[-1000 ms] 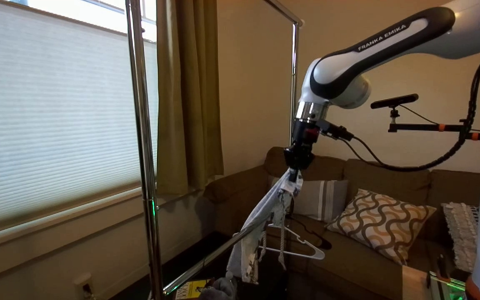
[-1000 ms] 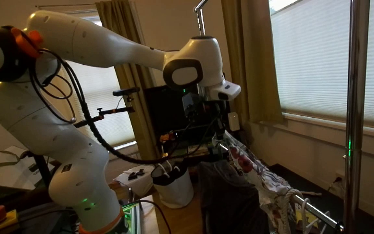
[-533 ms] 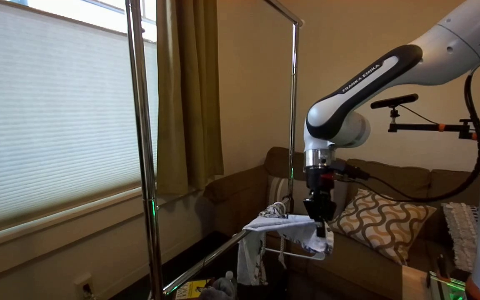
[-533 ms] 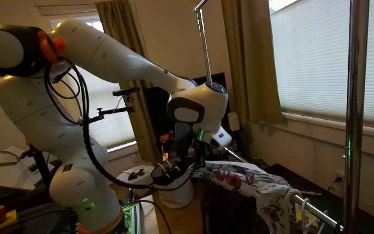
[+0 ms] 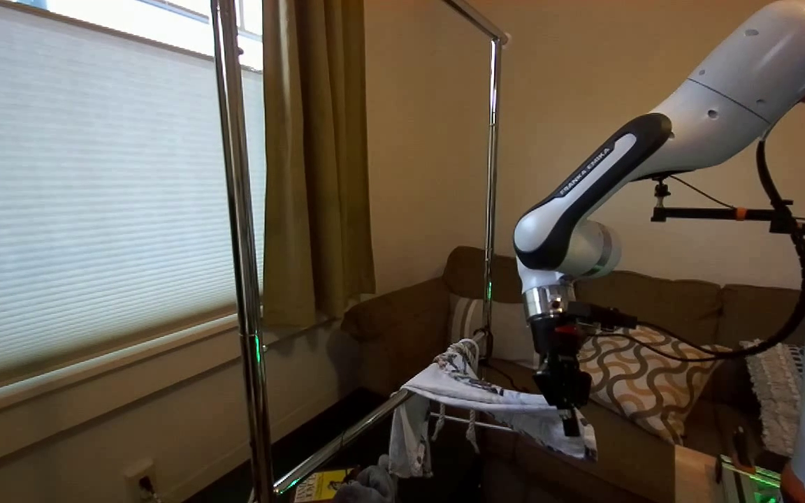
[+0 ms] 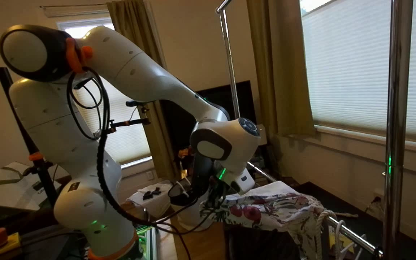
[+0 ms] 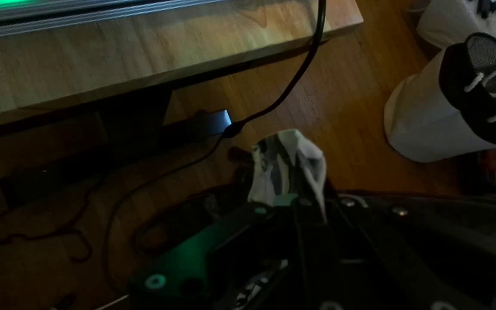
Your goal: Pick up the white tea towel and hang it on the bottom silver rail
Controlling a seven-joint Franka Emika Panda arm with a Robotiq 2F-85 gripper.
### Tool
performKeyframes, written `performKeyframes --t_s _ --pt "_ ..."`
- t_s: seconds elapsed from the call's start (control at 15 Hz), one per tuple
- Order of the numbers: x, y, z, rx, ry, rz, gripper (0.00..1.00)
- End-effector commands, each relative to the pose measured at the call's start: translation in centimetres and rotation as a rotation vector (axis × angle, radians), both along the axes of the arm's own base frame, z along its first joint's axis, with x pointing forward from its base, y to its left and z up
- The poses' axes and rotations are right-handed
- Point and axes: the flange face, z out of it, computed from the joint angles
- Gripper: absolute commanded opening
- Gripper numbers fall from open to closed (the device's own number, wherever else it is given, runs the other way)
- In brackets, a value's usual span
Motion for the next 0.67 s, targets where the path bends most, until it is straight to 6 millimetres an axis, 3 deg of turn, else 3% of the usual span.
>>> performKeyframes --t_s 0.0,0.27,0.47,0.53,0.6 --pt "2.0 1.4 3.9 -0.029 -0.110 0.014 0.36" --pt "4.6 4.0 11.2 -0.075 -0.266 0.117 0.65" --pt "6.6 8.1 17.3 -0.079 -0.431 0.223 0.87" --pt "6.5 5.9 14.5 -0.068 -0.366 0.166 0.70" --pt "6.9 7.2 16.4 -0.071 -0.410 0.193 0.77"
